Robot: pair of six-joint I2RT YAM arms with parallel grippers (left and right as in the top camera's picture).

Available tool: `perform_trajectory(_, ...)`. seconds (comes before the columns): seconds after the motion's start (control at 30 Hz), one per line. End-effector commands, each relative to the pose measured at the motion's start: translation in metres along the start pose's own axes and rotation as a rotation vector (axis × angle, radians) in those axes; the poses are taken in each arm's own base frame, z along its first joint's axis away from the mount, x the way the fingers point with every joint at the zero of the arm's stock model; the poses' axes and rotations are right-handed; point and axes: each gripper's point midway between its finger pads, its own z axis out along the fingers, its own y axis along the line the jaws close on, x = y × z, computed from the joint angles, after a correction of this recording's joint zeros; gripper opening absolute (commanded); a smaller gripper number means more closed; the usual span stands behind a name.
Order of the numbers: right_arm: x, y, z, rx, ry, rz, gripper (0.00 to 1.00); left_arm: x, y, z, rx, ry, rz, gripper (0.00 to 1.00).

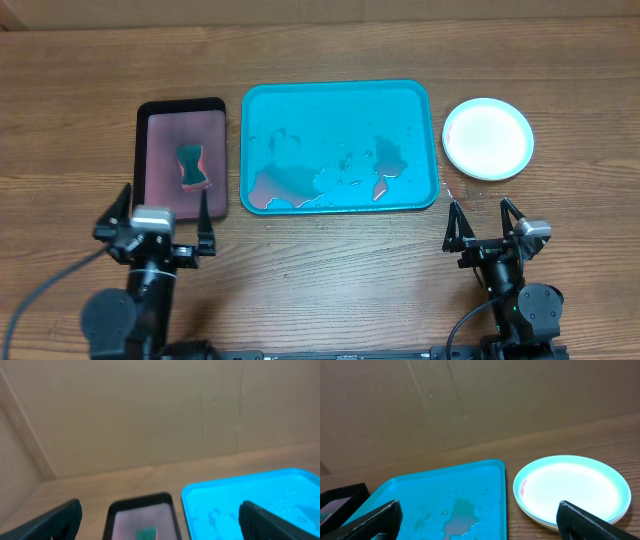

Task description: Clean dirty plates on tray and stack at the side

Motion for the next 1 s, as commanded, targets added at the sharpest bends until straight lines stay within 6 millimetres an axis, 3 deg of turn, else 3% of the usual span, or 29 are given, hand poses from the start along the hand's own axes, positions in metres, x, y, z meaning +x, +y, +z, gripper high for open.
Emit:
perform_trajectory(0.0,0.001,-0.001,0.0,0.0,-0.006,-0.003,1.0,0.028,-0.01,0.001,0.028,-0.035,0.03,1.0)
perform_trajectory(0.23,0.001,-0.001,0.0,0.0,-0.006,-0.003,1.0,0.087,-0.019,0.007,0.038,-0.03,0.029,1.0)
perform_trajectory(0.57,0.001,-0.001,0.0,0.0,-0.006,-0.003,1.0,0.134,-0.025,0.015,0.052,0.041,0.038,1.0)
perform_trajectory(0.97,0.001,-0.001,0.0,0.0,-0.005,-0.003,1.0,0.134,-0.024,0.015,0.048,0.039,0.038,1.0)
